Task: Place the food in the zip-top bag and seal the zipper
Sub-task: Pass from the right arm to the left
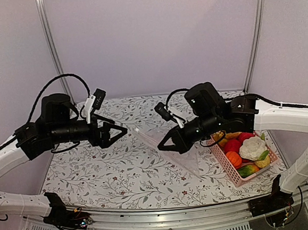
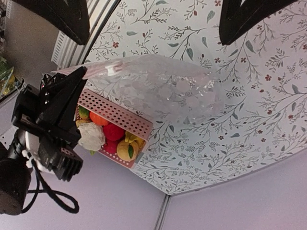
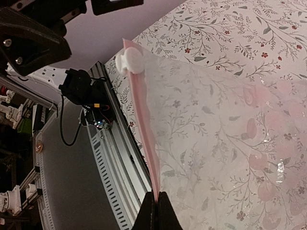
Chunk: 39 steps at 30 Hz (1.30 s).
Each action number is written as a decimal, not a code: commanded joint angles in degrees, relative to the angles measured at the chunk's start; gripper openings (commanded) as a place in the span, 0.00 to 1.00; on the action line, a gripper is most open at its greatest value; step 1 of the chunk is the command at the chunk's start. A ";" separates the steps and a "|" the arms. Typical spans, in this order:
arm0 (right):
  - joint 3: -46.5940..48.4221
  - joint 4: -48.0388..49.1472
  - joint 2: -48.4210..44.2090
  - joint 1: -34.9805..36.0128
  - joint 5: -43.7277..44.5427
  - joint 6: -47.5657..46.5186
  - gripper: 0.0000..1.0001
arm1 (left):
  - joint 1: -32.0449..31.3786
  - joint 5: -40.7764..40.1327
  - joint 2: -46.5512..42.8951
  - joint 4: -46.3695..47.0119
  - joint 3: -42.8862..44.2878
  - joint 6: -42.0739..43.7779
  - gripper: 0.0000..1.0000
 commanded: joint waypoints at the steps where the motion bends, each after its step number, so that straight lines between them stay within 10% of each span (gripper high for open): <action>1: 3.22 -4.11 -4.77 0.06 -8.05 -0.14 0.00 | -0.61 9.84 1.04 2.15 1.24 2.85 0.95; 12: 5.36 -7.24 -10.27 0.10 -9.16 -0.99 0.00 | -2.83 24.52 3.11 3.62 8.14 2.30 0.98; 19: 5.72 -7.07 -10.18 0.04 -10.47 -0.56 0.00 | -6.72 20.16 6.59 -2.52 13.04 5.32 0.95; 39: 4.41 -6.42 -11.40 0.11 -6.12 0.07 0.00 | -8.71 18.49 9.04 -5.34 14.38 6.36 0.23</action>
